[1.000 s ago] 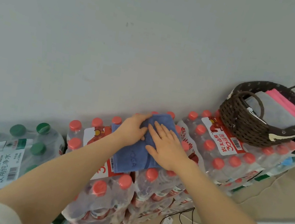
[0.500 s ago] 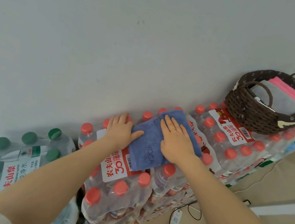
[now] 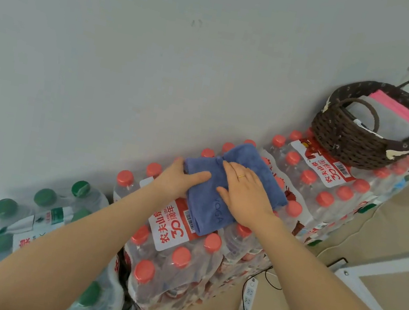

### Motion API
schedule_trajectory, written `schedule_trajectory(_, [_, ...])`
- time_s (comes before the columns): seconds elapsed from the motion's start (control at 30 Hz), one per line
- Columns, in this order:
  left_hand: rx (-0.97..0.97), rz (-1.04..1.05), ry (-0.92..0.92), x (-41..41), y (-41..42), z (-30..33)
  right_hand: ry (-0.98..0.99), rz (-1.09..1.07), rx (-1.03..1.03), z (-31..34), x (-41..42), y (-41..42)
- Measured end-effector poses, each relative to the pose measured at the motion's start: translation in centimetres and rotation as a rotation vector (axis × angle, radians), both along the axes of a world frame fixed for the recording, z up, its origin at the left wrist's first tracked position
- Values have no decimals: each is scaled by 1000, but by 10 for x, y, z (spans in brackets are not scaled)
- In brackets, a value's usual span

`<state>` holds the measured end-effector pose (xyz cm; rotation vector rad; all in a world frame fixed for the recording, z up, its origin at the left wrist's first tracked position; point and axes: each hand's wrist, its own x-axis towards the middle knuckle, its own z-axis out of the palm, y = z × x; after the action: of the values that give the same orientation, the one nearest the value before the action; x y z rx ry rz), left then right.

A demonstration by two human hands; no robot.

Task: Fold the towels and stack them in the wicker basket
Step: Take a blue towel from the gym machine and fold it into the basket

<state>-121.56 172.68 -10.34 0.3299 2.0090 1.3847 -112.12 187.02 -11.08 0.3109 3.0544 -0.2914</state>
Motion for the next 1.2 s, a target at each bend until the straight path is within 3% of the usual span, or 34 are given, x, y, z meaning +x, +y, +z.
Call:
schedule_trajectory(0.07, [53,22,-233,9,0,0,-66,5,52,-1,-2,0])
schedule_trajectory(0.13, [86,112,-354,11,-1,2,-131,0,70,0,-2,-1])
schedule_trajectory(0.27, [165,197,-374,16,-1,8,-207,17,10,2,-7,1])
schedule_trajectory(0.3, [195,203,-340,18,1,10,-187,10,-99,5,-8,4])
schedule_trajectory(0.4, [296,159,-257,20,9,16,57,-209,-849,19,-5,12])
schedule_trajectory(0.47, [350,164,-273,21,18,21,183,-366,-1199,26,-1,17])
schedule_trajectory(0.57, [328,163,-276,24,40,28,137,-465,-1406,34,-4,24])
schedule_trajectory(0.67, [284,132,-277,28,64,39,-25,-379,-1547,45,-5,30])
schedule_trajectory(0.77, [181,138,-283,29,88,47,-85,-361,-1424,55,-6,38])
schedule_trajectory(0.93, [25,145,-387,22,108,50,-92,-273,-587,62,-9,68])
schedule_trajectory(1.03, [-49,92,-354,21,112,52,-203,-225,-353,54,-2,81])
schedule_trajectory(1.1, [-189,-103,-27,18,116,45,-227,-225,-308,46,-3,87])
schedule_trajectory(1.2, [-478,-443,914,7,114,33,-234,-209,-370,42,-5,93])
